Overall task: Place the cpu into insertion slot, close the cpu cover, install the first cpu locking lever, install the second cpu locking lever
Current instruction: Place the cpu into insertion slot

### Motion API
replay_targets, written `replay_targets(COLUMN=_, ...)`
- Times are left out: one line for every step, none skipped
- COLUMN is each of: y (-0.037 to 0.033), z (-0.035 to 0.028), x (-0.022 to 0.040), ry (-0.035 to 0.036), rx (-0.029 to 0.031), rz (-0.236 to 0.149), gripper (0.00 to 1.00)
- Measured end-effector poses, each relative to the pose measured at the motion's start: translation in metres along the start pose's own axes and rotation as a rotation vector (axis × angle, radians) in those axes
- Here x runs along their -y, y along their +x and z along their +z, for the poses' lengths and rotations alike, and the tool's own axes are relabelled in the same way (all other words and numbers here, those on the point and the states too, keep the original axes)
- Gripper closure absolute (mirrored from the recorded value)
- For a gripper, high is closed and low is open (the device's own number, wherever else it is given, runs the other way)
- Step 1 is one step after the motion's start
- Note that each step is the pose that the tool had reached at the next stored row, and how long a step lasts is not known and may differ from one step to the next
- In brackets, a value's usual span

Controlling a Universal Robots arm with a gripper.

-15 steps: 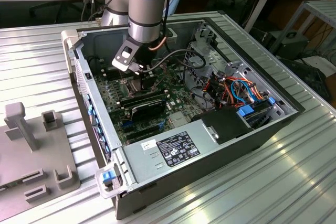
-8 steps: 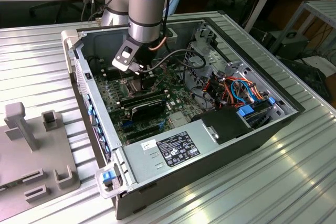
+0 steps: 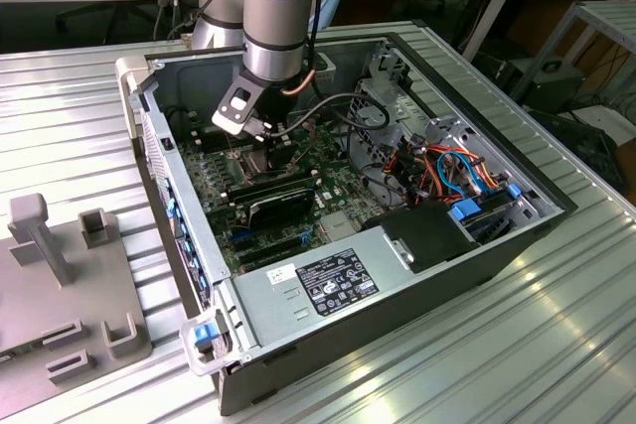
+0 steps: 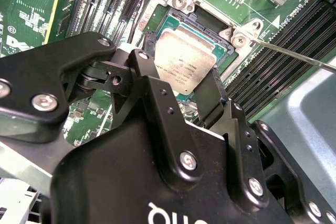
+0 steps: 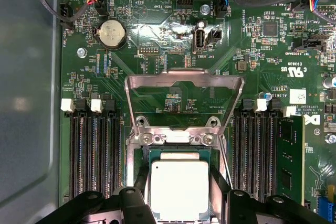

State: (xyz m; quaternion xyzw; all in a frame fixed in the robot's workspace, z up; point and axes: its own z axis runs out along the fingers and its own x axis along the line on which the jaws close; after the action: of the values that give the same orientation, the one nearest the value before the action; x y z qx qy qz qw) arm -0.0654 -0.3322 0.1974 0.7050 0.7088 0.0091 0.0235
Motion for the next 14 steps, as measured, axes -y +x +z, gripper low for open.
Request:
replay_targets(y=0.0000, z=0.0000, x=0.0000, ry=0.0000, rx=0.0000, rz=0.000, gripper=0.45)
replay_targets(y=0.0000, z=0.0000, x=0.0000, ry=0.0000, rx=0.0000, rz=0.000, gripper=0.45)
replay_targets(y=0.0000, z=0.0001, x=0.0000, ry=-0.0001, rx=-0.0001, rz=0.000, gripper=0.45)
replay_targets(y=0.0000, z=0.0001, x=0.0000, ry=-0.0001, rx=0.0000, rz=0.000, gripper=0.45)
replay_targets(y=0.0000, z=0.0001, x=0.0000, ry=-0.0001, rx=-0.0001, rz=0.000, gripper=0.45)
replay_targets(y=0.0000, z=0.0001, x=0.0000, ry=-0.0001, rx=-0.0001, rz=0.000, gripper=0.45)
replay_targets(y=0.0001, z=0.0001, x=0.0004, ry=-0.0005, rx=-0.0001, rz=0.000, gripper=0.45)
replay_targets(y=0.0001, z=0.0002, x=0.0013, ry=-0.0008, rx=-0.0004, rz=0.000, gripper=0.45)
replay_targets(y=0.0001, z=0.0001, x=0.0018, ry=-0.0005, rx=-0.0005, rz=0.000, gripper=0.45)
replay_targets(y=0.0001, z=0.0001, x=0.0022, ry=-0.0002, rx=-0.0004, rz=0.000, gripper=0.45)
replay_targets(y=0.0000, z=0.0000, x=0.0023, ry=0.0000, rx=-0.0002, rz=0.000, gripper=0.45)
replay_targets(y=0.0000, z=0.0000, x=0.0024, ry=-0.0001, rx=-0.0002, rz=0.001, gripper=0.45)
replay_targets(y=0.0001, z=0.0000, x=0.0024, ry=-0.0001, rx=-0.0001, rz=0.001, gripper=0.45)
replay_targets(y=0.0001, z=-0.0001, x=0.0024, ry=-0.0001, rx=0.0000, rz=0.001, gripper=0.45)
